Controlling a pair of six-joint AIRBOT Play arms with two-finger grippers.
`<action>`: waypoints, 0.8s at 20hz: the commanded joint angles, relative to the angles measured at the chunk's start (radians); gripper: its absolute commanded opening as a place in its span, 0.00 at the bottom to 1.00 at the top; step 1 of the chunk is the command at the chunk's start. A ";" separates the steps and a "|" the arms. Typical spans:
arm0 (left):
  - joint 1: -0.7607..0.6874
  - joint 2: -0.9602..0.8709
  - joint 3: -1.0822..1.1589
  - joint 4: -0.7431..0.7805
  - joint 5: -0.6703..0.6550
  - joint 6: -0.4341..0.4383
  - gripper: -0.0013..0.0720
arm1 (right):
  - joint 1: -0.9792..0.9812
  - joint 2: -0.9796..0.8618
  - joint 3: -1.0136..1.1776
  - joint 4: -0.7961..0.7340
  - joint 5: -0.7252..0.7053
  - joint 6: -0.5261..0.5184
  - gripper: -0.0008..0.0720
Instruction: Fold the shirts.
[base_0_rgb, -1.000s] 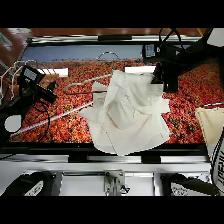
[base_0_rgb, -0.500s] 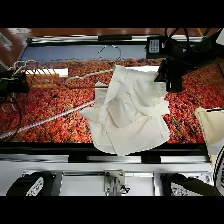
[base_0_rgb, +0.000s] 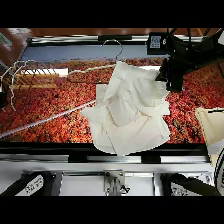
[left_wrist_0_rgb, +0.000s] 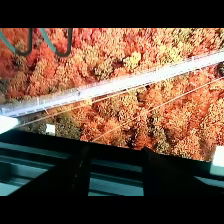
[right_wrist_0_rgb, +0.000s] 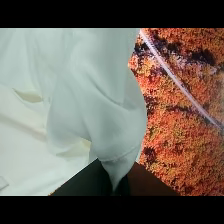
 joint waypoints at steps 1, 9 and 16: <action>0.035 -0.238 0.141 -0.012 -0.141 -0.029 0.57 | 0.001 0.001 0.000 0.021 0.015 0.029 0.11; 0.048 -0.420 0.142 -0.016 -0.124 -0.047 0.57 | 0.001 0.000 0.000 0.018 0.029 0.047 0.11; 0.105 -0.425 0.169 -0.071 -0.115 -0.072 0.57 | 0.001 0.000 0.000 0.018 0.043 0.070 0.11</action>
